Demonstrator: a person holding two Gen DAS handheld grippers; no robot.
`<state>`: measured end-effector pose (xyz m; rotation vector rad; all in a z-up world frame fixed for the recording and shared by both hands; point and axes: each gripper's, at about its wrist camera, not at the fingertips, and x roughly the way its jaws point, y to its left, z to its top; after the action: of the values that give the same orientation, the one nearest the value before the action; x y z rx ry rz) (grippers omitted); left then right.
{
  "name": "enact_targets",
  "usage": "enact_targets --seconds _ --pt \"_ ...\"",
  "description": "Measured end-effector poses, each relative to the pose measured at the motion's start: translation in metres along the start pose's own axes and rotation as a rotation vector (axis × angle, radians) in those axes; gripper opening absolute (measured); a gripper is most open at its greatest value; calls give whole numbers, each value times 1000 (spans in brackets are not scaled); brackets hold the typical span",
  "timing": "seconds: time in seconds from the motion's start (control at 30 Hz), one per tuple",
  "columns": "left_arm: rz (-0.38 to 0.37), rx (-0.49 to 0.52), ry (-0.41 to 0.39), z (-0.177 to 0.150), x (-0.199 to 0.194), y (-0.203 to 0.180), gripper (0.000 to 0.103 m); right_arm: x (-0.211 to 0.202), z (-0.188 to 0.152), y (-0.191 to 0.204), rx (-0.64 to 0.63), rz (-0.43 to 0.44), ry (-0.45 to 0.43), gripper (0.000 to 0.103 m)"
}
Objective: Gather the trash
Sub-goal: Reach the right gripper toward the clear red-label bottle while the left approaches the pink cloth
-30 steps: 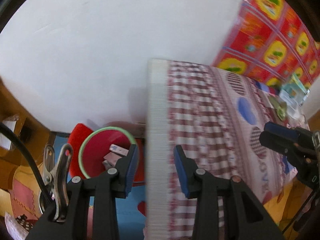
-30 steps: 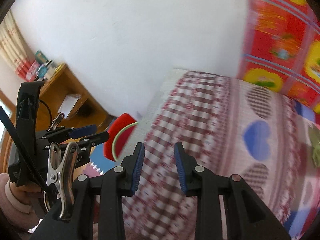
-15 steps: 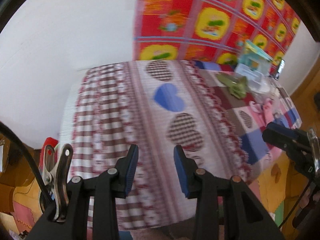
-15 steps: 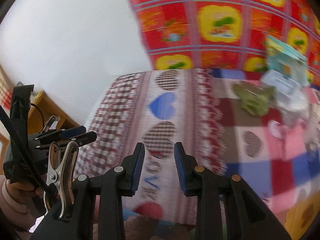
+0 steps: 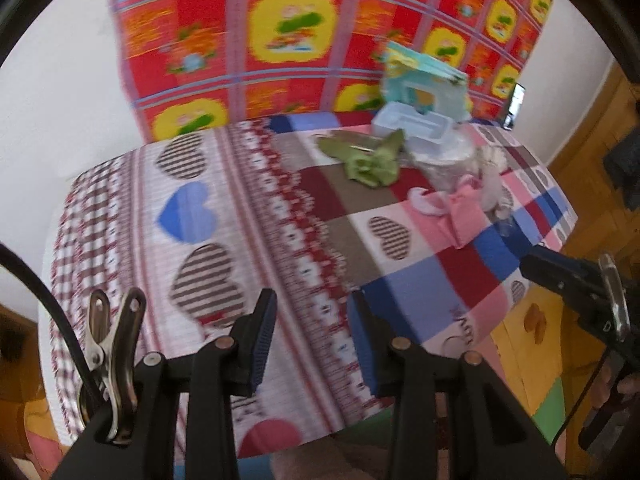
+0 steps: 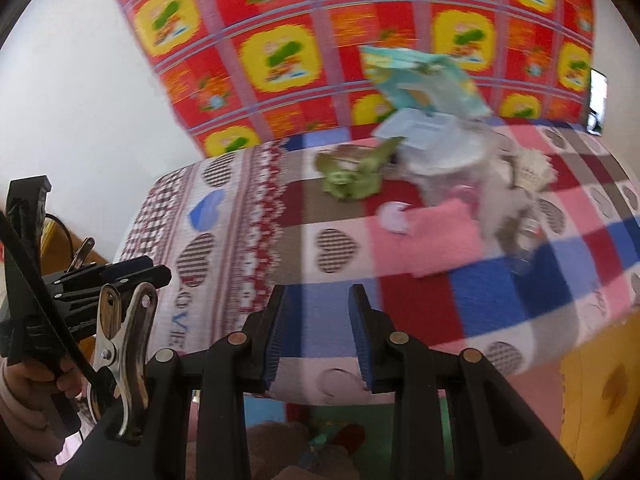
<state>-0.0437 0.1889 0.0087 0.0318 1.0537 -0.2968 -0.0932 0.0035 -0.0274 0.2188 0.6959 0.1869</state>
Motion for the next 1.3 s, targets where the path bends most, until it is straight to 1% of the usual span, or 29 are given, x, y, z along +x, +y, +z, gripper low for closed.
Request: enact_targets --seconds 0.2,0.33,0.5,0.6,0.7,0.8,0.83,0.87,1.0,1.1,1.2,1.3 --pt "-48 60 0 26 24 -39 38 -5 7 -48 73 -53 -8 32" --pt "-82 71 6 47 43 -60 38 -6 15 -76 92 -93 -3 32" --pt "-126 119 9 70 68 -90 39 -3 28 -112 120 -123 -6 32" --pt "-161 142 29 80 86 -106 39 4 39 -134 125 -150 2 32" --pt "-189 174 60 84 103 -123 40 13 43 -152 110 -164 33 32" --pt "-211 215 83 89 116 -139 44 23 44 -169 129 -175 71 32" --pt "-223 234 90 90 120 -144 48 26 44 -175 143 -163 80 32" --pt "-228 245 95 90 123 -148 49 30 45 -180 151 -149 86 32" --pt "-231 280 141 91 137 -161 50 42 49 -193 163 -147 107 32" --pt "-214 287 161 91 146 -167 51 51 53 -199 169 -134 127 32" --pt "-200 269 174 90 154 -169 52 59 56 -203 157 -147 149 32" --pt "-187 251 186 89 161 -171 52 65 57 -208 161 -133 168 33"
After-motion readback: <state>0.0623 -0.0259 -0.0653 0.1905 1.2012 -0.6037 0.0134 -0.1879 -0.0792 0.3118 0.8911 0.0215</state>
